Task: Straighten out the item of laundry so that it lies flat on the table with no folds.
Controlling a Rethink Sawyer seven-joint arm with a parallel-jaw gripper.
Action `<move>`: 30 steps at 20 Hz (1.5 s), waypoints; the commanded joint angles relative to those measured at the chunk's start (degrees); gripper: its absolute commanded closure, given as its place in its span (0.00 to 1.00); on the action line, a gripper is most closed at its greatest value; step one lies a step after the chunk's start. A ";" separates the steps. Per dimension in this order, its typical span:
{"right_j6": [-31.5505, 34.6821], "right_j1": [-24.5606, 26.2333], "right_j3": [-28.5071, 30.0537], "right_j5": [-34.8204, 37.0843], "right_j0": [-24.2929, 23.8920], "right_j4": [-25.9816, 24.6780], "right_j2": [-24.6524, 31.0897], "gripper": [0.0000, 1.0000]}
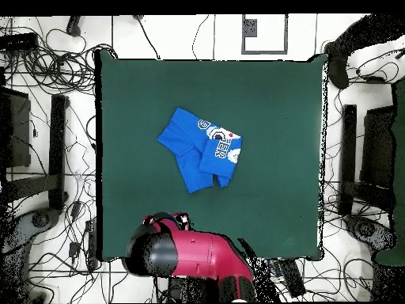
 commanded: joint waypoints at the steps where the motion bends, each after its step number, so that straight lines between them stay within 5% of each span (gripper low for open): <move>1: 4.91 1.87 -5.58 4.77 -1.38 0.30 4.87 0.00; 13: 7.64 5.71 -11.56 7.98 0.77 0.41 2.15 0.00; 30: 8.66 6.35 -12.45 9.48 -1.88 0.92 -1.35 0.00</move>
